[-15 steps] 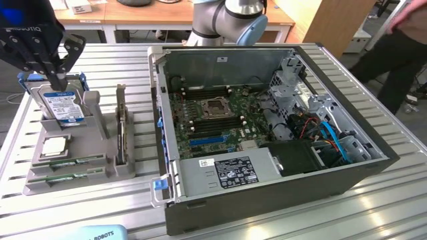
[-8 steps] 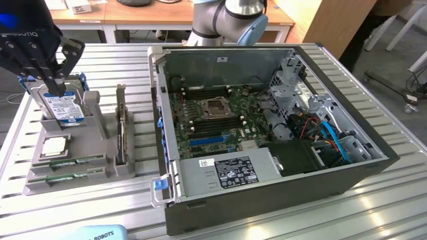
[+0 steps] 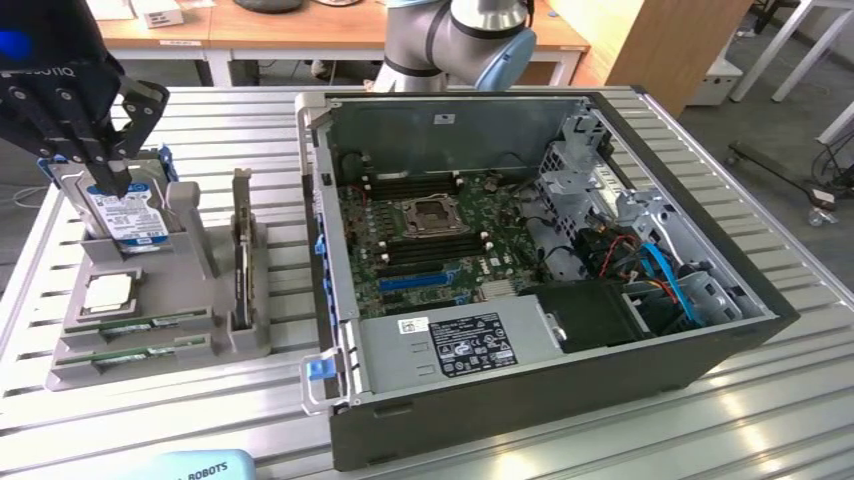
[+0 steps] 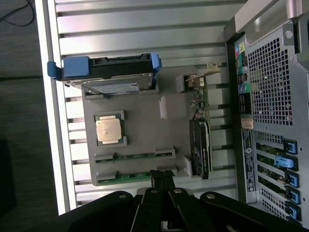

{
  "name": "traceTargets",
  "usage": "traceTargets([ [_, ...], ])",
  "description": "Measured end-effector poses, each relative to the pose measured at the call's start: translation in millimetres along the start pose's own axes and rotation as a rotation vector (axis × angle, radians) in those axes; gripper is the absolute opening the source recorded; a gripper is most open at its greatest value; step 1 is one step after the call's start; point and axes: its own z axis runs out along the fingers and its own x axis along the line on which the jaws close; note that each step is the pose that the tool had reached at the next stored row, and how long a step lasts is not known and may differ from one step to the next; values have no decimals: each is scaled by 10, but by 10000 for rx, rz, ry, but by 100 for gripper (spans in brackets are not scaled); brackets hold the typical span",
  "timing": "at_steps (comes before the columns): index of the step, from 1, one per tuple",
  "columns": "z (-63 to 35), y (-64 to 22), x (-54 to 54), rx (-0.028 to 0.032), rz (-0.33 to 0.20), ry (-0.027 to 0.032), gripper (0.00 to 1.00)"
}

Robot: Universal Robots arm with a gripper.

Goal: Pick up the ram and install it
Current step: 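Pick up the ram and move it above insertion slot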

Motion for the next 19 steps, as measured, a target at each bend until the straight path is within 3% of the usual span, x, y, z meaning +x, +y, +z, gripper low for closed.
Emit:
traceTargets([
  [11,0,0,0,0,-45,2,10],
  [19,2,0,0,-13,-584,26,10],
])
